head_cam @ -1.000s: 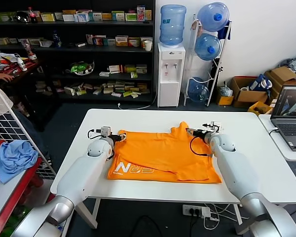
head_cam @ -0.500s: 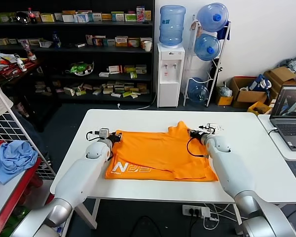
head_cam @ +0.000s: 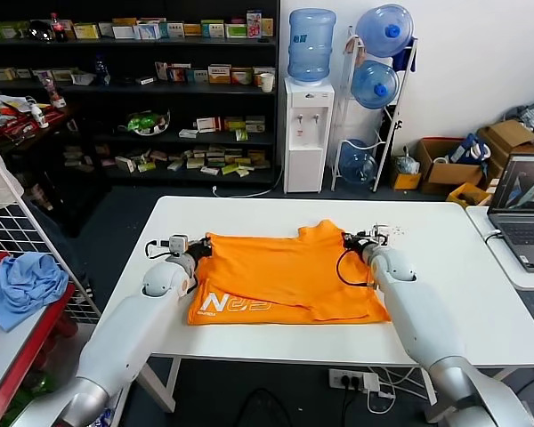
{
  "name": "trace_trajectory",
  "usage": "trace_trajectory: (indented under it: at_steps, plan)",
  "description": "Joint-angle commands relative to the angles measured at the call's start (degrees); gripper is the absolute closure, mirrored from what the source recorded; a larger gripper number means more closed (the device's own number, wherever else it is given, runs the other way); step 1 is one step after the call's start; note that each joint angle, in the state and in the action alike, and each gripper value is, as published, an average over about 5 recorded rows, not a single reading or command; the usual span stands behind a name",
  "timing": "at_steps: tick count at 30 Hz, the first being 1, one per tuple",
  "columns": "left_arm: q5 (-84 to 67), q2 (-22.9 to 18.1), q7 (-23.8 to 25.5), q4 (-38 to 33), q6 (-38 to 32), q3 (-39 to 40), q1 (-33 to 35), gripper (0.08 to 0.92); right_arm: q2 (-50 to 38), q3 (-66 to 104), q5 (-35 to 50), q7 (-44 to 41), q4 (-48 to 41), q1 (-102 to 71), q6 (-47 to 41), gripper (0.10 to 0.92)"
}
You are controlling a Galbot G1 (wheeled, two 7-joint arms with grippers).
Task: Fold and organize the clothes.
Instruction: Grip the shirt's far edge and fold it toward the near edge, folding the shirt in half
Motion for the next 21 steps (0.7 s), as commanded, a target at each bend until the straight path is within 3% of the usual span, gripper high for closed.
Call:
trace_trajectory:
  at_steps: [1, 12, 21]
  plan:
    - [-1.2, 5.8, -0.6, -15.5, -0.8, -1.1, 7.1, 0.911, -6.8, -1.8, 2.7, 5.2, 20.1, -9.2, 0.2, 0.901]
    - [-3.0, 14.1, -2.9, -30.9, 1.1, -5.8, 20.7, 0.911, -18.8, 1.1, 5.1, 12.8, 42.9, -28.3, -5.1, 0.901]
    - [-3.1, 13.3, -3.9, -36.0, 1.1, -7.8, 30.8, 0.911, -21.0, 3.2, 5.0, 16.0, 49.0, -37.2, -8.3, 0.901]
